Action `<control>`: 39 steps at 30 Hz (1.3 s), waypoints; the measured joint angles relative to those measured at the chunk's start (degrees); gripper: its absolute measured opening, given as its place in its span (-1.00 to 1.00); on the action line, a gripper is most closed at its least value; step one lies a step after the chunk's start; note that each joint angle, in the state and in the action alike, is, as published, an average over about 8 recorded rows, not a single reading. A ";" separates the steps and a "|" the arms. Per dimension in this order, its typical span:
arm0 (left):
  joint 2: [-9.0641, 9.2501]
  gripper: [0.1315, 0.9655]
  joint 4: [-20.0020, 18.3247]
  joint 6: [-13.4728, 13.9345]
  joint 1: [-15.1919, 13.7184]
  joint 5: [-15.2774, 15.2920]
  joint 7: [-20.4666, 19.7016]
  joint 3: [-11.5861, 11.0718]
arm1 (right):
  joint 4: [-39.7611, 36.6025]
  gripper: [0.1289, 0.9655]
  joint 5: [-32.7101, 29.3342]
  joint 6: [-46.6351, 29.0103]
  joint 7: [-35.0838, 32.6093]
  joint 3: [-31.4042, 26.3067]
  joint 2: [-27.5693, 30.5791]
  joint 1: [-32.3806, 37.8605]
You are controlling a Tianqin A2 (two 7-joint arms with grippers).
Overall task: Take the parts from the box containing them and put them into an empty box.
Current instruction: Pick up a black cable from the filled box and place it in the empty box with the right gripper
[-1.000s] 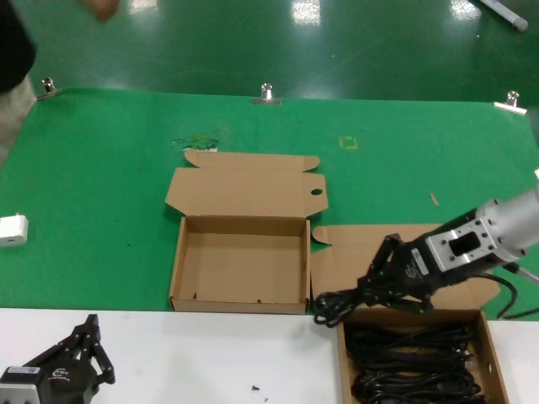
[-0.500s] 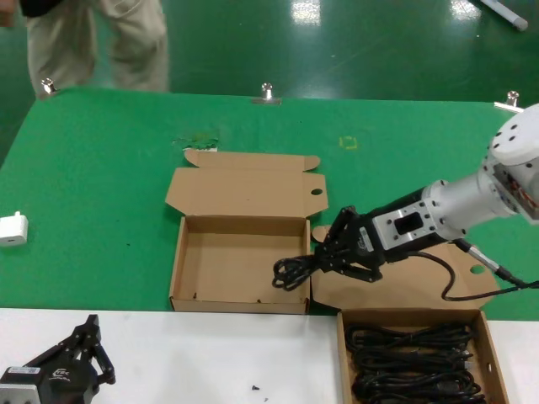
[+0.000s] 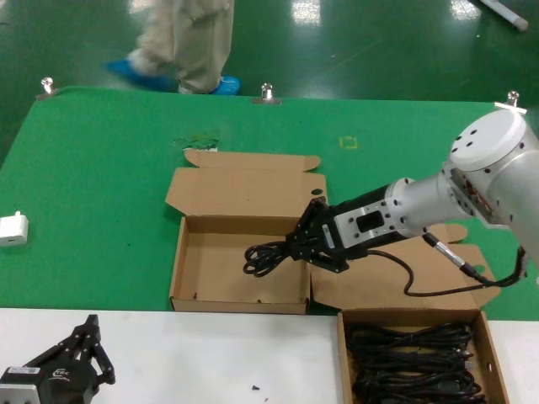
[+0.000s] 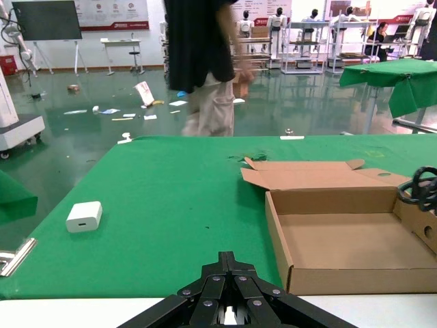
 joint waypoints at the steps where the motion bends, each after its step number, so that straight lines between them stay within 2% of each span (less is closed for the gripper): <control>1: 0.00 -0.98 0.00 0.00 0.00 0.00 0.00 0.00 | -0.03 -0.90 0.05 0.40 -0.05 0.16 -0.31 -0.07; 9: 0.00 -0.98 0.00 0.00 0.00 0.00 0.00 0.00 | -0.11 -0.90 0.52 3.18 -0.43 1.17 -2.21 -0.74; 13: 0.00 -0.98 0.00 0.00 0.01 0.00 0.00 0.00 | 0.67 -0.90 3.16 4.91 -0.13 -0.97 -2.75 -1.58; 18: 0.00 -0.98 0.00 0.00 0.01 0.00 0.00 0.00 | 2.57 -0.90 10.60 7.45 0.78 -7.88 -3.07 -3.05; 29: 0.00 -0.98 0.00 0.00 0.02 0.00 0.00 0.00 | 5.68 -0.90 31.31 12.16 1.43 -27.55 -3.19 -5.19; 34: 0.00 -0.98 0.00 0.00 0.02 0.00 0.00 0.00 | 5.91 -0.90 36.38 12.84 1.30 -32.38 -3.20 -5.27; 39: 0.00 -0.98 0.00 0.00 0.02 0.00 0.00 0.00 | 6.15 -0.90 38.48 13.41 1.11 -34.41 -3.20 -5.67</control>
